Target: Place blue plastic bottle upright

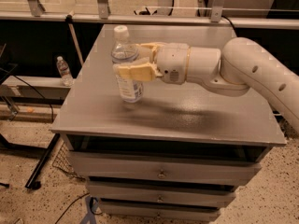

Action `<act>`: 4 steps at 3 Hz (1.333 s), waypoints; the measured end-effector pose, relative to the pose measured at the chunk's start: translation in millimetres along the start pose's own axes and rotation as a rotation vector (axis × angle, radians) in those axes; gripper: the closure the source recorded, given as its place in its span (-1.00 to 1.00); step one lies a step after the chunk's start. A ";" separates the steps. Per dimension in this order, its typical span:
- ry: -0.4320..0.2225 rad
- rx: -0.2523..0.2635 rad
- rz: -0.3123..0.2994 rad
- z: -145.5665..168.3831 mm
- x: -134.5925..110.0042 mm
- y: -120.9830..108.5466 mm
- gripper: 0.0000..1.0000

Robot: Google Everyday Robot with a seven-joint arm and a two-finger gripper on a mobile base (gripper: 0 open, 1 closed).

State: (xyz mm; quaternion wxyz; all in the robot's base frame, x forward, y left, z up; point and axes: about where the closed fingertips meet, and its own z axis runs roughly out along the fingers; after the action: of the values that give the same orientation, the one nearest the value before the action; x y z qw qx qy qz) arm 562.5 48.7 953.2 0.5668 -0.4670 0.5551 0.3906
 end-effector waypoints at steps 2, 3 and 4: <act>-0.043 0.003 0.037 4.7 24.3 -1.5 1.00; -0.043 0.004 0.041 4.8 26.4 -2.0 1.00; -0.043 0.000 0.040 6.5 25.7 -0.9 0.77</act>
Offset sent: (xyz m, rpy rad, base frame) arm 0.0070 -0.0026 -0.0289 0.0660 0.0285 -0.0103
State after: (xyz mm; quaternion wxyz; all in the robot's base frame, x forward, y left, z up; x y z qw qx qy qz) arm 567.0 52.7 927.5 0.5707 -0.4470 0.5520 0.4120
